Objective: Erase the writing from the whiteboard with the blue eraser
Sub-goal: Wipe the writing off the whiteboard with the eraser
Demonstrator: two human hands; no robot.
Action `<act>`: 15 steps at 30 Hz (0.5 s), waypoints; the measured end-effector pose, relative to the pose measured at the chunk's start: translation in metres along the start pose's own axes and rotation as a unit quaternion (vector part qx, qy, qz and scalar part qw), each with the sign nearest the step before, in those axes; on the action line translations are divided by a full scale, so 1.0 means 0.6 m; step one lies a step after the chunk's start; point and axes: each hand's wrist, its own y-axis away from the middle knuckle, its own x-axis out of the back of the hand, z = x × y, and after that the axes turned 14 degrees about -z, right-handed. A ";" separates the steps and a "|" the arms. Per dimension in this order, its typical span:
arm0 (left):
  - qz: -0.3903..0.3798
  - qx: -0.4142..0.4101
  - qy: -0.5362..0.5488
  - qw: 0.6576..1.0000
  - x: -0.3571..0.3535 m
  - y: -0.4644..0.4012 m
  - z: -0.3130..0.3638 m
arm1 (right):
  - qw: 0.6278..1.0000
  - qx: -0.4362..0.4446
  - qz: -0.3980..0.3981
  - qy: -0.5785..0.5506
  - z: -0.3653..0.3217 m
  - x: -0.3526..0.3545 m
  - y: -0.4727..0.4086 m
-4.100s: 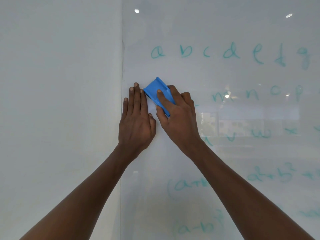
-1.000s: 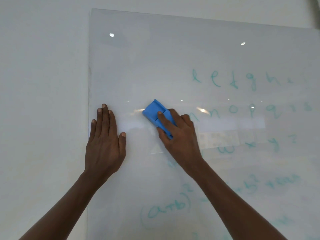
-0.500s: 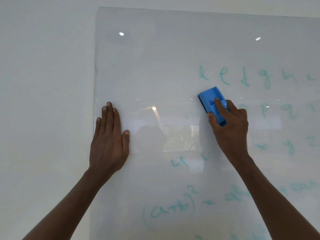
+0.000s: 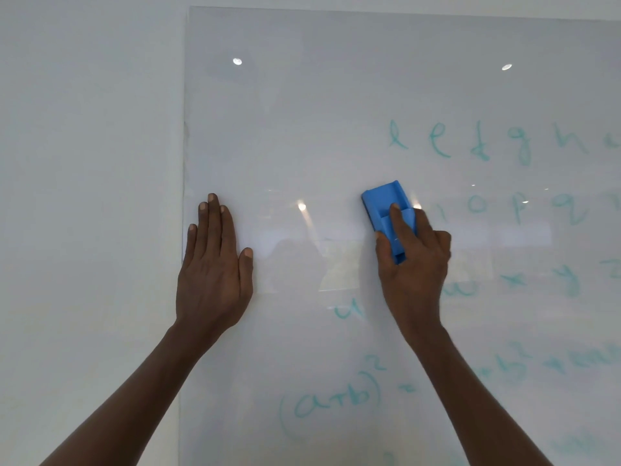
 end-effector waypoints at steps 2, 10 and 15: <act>-0.001 -0.001 0.000 1.000 -0.001 0.000 0.001 | 1.000 0.012 -0.016 0.005 -0.019 -0.007 0.018; 0.001 0.004 0.012 1.000 0.001 0.003 0.003 | 0.991 0.069 -0.114 0.022 -0.111 -0.041 0.134; -0.003 0.015 0.019 1.000 0.000 0.007 0.007 | 0.977 0.124 -0.167 0.054 -0.117 -0.048 0.216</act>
